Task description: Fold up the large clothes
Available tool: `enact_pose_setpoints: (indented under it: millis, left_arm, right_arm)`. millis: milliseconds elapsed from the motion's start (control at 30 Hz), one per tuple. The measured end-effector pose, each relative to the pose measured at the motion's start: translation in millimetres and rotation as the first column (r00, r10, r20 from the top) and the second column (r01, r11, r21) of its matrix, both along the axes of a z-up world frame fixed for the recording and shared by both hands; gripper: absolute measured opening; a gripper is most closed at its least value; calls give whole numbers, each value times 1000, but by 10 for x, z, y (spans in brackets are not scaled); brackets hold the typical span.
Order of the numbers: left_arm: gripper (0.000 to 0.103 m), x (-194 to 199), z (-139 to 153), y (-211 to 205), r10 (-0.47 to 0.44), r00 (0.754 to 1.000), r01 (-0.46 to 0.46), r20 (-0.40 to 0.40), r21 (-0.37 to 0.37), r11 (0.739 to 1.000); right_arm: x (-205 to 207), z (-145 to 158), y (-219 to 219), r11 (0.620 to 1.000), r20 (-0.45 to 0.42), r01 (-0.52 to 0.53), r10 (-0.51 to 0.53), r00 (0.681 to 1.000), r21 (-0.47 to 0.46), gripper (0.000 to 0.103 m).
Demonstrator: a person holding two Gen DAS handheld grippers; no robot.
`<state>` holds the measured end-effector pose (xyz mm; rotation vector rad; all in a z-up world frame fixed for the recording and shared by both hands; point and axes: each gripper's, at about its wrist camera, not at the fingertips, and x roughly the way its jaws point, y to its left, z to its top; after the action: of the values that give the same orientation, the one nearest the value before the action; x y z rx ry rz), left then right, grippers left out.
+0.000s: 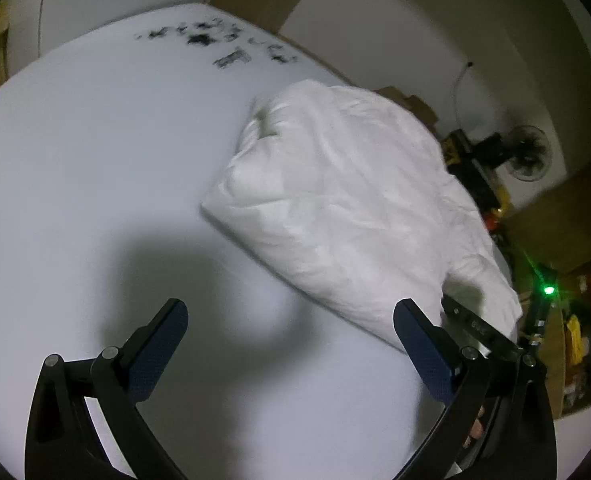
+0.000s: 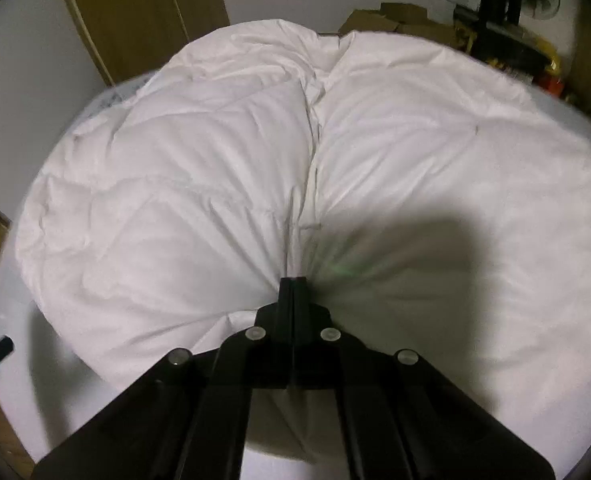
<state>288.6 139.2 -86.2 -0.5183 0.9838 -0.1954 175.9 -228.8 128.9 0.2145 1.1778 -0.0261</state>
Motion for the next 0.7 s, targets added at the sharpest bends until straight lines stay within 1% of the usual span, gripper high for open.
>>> enact_pose_setpoints:
  millis: [33,67,100,133,167,200,233,267,300,333,367,400,433,467,567,667,700]
  left_arm:
    - [103,-15,20,-6,-2,1000,2,8,9,1000]
    - [103,-25,12,7,5,1000,-5,7,18,1000]
    - [103,-7,-31,42,22,1000,-22,-10,5,1000]
    - [103,8,-58,44,30,999,-30,-22,-10,999]
    - [103,27,-113,73,38,998,-40,-53,-43,998]
    - [103,53,-142,71,38,997,-42,-67,-68,997]
    - [103,83,-187,67,16,997,-25,-78,-125,992]
    - [103,86,-215,65,-4,996,-11,-89,-166,986]
    - [103,97,-245,58,-17,995,-2,-97,-201,980]
    - [103,125,-287,42,-42,994,15,-97,-258,966]
    - [103,145,-311,33,-59,994,29,-95,-293,956]
    - [103,191,-356,23,-72,992,35,-99,-337,941]
    - [103,240,-409,27,-62,992,18,-108,-366,930]
    - [103,269,-441,38,-49,992,3,-113,-378,926]
    - [103,429,-541,70,0,992,-50,-126,-397,916]
    - [103,589,-641,109,33,989,-87,-141,-402,911]
    - [103,650,-662,129,42,990,-96,-138,-409,907]
  right_arm:
    - [-40,-69,13,999,17,3,-3,1000,42,1]
    - [-77,-204,69,998,30,-12,10,1000,54,1]
    - [-65,-489,145,999,-4,-28,28,1000,38,1]
    - [-12,-784,191,999,-17,-46,46,999,26,1]
    - [56,-973,196,998,4,-58,58,998,27,1]
    - [89,-1073,179,997,-2,-56,56,998,52,1]
    - [115,-1192,118,992,-14,-41,43,999,120,2]
    - [103,-1274,47,983,-14,-24,27,1000,184,6]
    - [82,-1373,-33,969,6,-2,0,1000,245,21]
    - [33,-1459,-100,965,32,20,-29,999,261,32]
    - [-48,-1541,-160,967,61,42,-59,996,253,51]
    - [-80,-1597,-193,966,87,50,-74,994,252,62]
    - [-107,-1676,-226,965,108,51,-81,991,258,63]
    - [-129,-1814,-264,960,119,53,-89,989,274,63]
    - [-209,-2111,-230,951,122,46,-87,989,304,63]
    - [-157,-2445,-158,957,142,27,-71,987,290,63]
    - [-172,-2484,-173,956,142,27,-71,987,291,63]
